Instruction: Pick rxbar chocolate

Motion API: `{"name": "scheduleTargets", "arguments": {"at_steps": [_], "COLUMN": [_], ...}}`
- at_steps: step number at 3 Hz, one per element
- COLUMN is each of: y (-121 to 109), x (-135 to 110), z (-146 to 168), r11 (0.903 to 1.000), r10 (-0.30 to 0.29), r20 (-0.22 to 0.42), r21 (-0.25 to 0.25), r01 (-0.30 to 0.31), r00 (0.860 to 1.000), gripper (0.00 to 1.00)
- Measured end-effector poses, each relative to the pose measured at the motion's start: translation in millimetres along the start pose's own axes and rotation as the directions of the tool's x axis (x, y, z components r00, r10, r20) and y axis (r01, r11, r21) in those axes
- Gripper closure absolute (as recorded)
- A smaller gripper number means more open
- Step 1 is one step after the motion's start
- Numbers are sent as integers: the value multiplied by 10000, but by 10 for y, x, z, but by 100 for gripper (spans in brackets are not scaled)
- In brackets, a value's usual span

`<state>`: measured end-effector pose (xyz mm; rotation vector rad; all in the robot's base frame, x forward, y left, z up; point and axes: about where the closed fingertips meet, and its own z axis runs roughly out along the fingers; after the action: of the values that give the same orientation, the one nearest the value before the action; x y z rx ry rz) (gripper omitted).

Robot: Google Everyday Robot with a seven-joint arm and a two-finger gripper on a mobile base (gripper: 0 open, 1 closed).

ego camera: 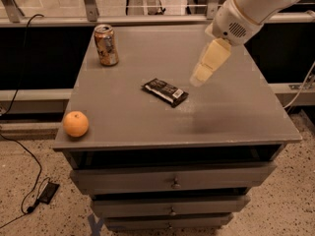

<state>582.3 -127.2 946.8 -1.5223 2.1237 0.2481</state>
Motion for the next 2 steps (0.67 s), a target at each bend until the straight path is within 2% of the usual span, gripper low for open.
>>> {"name": "scheduleTargets", "arguments": {"at_steps": [1, 2], "y": [4, 121], "x": [-128, -88], "z": [464, 732], "r11": [9960, 9934], "r10": [536, 776], "r20": [-51, -22], "r21": [-708, -843], "r01": [-538, -776], "r00": [9985, 9970], "gripper": [0, 0]}}
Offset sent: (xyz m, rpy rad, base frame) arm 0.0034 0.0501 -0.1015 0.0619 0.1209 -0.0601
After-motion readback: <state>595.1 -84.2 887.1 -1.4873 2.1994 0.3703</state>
